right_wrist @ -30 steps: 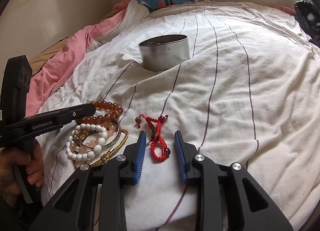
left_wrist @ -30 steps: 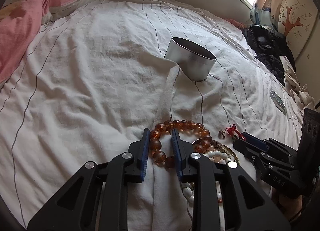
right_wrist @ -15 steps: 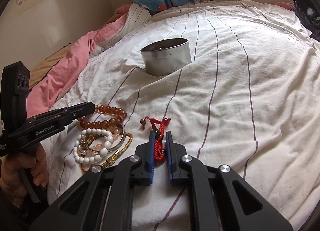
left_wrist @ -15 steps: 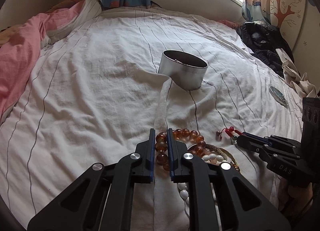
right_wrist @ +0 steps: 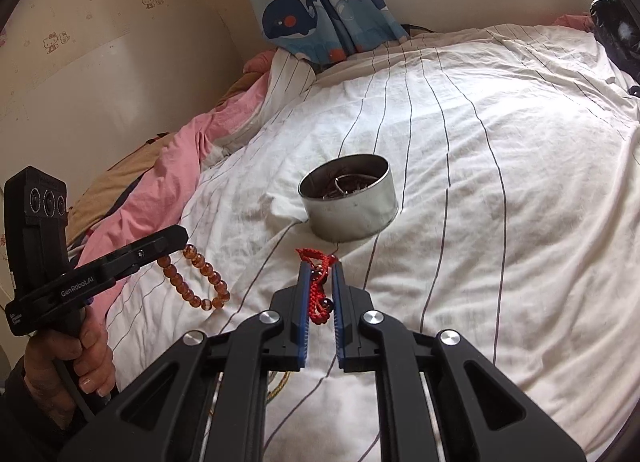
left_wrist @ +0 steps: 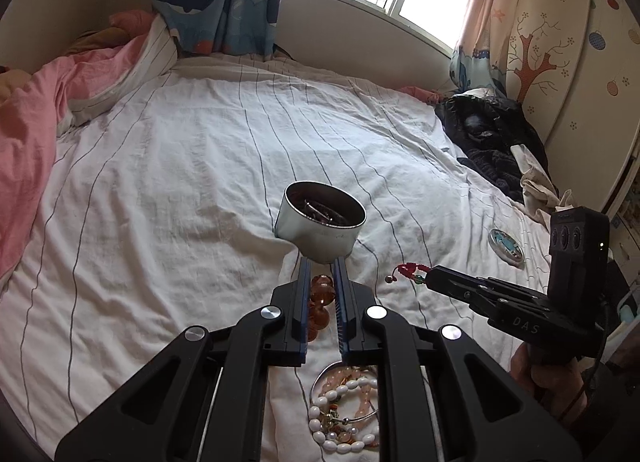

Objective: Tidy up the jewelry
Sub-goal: 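Carry both bracelets to the silver tin and open both tools over it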

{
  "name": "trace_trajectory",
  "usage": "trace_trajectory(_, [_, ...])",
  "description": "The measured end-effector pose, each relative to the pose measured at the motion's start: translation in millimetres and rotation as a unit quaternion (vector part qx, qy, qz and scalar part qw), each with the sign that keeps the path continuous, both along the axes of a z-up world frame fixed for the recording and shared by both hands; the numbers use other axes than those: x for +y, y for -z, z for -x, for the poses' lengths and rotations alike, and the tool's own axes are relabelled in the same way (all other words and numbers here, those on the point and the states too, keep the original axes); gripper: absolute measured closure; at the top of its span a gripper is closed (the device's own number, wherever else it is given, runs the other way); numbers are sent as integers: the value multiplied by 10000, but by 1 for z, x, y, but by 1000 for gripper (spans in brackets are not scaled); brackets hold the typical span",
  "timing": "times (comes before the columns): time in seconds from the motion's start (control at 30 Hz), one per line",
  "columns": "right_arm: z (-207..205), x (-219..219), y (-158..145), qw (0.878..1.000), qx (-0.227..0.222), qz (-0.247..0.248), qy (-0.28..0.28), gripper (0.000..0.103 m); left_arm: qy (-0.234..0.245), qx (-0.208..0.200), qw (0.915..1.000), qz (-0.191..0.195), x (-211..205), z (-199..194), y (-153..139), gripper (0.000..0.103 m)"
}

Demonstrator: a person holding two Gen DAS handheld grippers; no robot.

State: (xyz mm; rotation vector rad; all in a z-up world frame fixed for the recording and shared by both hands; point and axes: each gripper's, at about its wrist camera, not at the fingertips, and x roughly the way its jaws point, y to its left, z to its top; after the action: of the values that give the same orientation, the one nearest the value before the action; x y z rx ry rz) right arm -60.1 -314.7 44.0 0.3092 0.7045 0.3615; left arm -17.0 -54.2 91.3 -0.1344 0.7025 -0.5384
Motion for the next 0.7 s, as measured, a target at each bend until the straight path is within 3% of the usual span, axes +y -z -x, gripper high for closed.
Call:
trace_trajectory(0.3, [-40, -10, -18, 9995, -257, 144, 86, 92, 364, -334, 9981, 365, -42, -59, -40, 92])
trace_trajectory(0.4, [-55, -10, -20, 9992, -291, 234, 107, 92, 370, -247, 9974, 560, -58, -89, -33, 92])
trace_trajectory(0.47, [-67, -10, -21, 9991, -297, 285, 120, 92, 256, 62, 9985, 480, -66, -114, -14, 91])
trace_trajectory(0.57, [-86, -4, -19, 9988, -296, 372, 78, 92, -66, 679, 9976, 109, -66, -142, 18, 76])
trace_trajectory(0.7, [-109, 10, -13, 9985, -275, 467, -32, 92, -433, 577, 9974, -70, -42, -133, 21, 50])
